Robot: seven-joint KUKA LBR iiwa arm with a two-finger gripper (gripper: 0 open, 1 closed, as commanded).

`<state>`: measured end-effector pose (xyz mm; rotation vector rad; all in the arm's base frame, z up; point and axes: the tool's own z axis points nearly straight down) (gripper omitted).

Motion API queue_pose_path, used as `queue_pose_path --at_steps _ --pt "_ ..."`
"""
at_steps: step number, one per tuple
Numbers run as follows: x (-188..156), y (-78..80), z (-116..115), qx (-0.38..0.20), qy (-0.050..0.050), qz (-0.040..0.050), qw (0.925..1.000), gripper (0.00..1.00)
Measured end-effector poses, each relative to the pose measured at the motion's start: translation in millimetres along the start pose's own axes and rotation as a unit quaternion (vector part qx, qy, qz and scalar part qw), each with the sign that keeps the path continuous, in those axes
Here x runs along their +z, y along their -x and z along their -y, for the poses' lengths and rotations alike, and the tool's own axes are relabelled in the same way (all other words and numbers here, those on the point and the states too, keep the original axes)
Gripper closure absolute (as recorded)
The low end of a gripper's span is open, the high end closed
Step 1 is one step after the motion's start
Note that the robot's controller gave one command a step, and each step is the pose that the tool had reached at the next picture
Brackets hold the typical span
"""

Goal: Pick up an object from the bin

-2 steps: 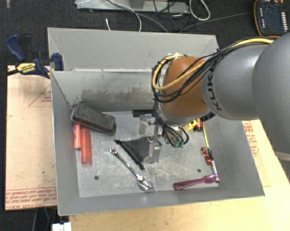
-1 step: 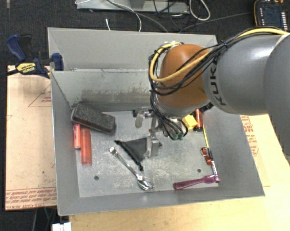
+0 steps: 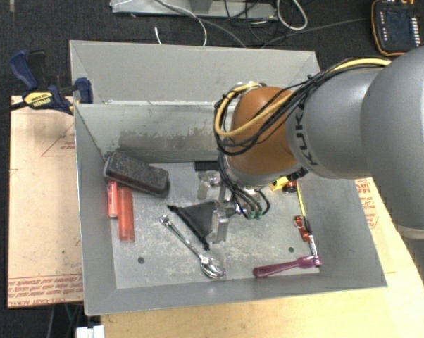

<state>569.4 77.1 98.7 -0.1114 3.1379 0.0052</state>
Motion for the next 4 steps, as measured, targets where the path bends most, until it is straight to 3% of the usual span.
queue_pose_path --at_steps 1,2,3,4 --pt "29 8.5 21 -0.009 0.0 0.0089 0.9999 0.0" --pt "27 4.4 20 0.033 0.001 0.0052 0.9995 1.0" --pt "26 4.0 20 0.035 0.001 0.005 0.9994 1.0" --pt "-1 -0.1 20 0.035 0.001 -0.0021 0.9994 1.0"
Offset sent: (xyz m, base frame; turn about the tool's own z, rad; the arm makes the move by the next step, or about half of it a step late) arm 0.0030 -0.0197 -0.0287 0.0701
